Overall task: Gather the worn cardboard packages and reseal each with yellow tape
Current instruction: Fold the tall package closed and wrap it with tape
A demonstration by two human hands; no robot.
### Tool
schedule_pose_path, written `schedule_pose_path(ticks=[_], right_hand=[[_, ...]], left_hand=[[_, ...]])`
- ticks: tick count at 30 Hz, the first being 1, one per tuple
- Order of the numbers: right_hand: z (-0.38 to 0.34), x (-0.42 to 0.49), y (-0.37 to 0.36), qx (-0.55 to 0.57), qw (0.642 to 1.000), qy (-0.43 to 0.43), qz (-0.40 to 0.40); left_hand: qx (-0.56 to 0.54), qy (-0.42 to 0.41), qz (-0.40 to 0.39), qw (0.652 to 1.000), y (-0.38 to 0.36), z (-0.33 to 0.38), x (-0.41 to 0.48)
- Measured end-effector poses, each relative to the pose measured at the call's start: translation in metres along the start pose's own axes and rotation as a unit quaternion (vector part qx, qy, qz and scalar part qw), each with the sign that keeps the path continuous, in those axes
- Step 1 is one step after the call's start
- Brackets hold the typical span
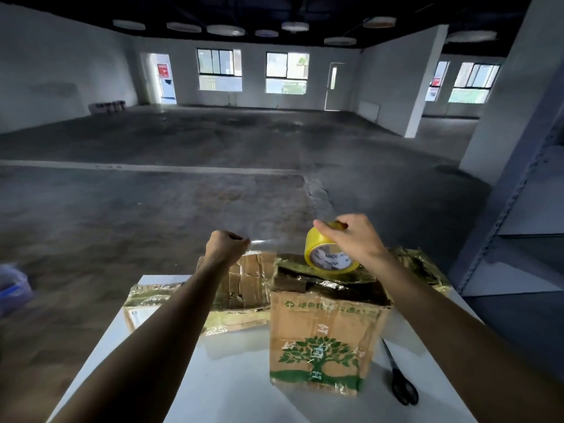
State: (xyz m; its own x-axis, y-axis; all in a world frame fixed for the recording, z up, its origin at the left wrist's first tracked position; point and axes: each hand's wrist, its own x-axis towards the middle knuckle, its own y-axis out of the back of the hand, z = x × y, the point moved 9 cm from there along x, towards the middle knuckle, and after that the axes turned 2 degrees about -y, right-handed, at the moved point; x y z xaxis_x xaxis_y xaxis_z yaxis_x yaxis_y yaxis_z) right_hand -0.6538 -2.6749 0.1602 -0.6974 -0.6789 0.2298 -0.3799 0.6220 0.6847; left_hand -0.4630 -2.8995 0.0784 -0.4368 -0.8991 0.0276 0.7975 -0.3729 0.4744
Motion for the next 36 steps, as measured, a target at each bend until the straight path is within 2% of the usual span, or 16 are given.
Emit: schedule_pose_path(ticks=[6, 11, 15, 21, 30, 36], right_hand=[[0.004, 0.006, -0.022, -0.061, 0.997, -0.027, -0.026], [-0.002, 0.003, -0.042, -0.123, 0.990, -0.013, -0.069], [-0.002, 0.001, -0.043, -0.125, 0.989, -0.026, -0.080], [0.004, 0.001, -0.046, -0.140, 0.986, -0.036, -0.087], [0.013, -0.004, -0.044, -0.137, 0.986, -0.051, -0.077], [0.018, -0.007, -0.045, -0.124, 0.987, -0.057, -0.085]], left_hand=[[0.045, 0.023, -0.081, 0.995, -0.020, -0.021, 0.011], [0.076, 0.039, -0.096, 0.992, -0.021, -0.042, -0.003], [-0.012, 0.057, -0.113, 0.992, -0.033, -0.060, 0.003], [-0.031, 0.074, -0.148, 0.986, -0.065, -0.083, -0.005], [-0.151, 0.105, -0.119, 0.976, -0.126, -0.091, -0.048], [-0.141, 0.094, -0.116, 0.979, -0.130, -0.091, -0.046]])
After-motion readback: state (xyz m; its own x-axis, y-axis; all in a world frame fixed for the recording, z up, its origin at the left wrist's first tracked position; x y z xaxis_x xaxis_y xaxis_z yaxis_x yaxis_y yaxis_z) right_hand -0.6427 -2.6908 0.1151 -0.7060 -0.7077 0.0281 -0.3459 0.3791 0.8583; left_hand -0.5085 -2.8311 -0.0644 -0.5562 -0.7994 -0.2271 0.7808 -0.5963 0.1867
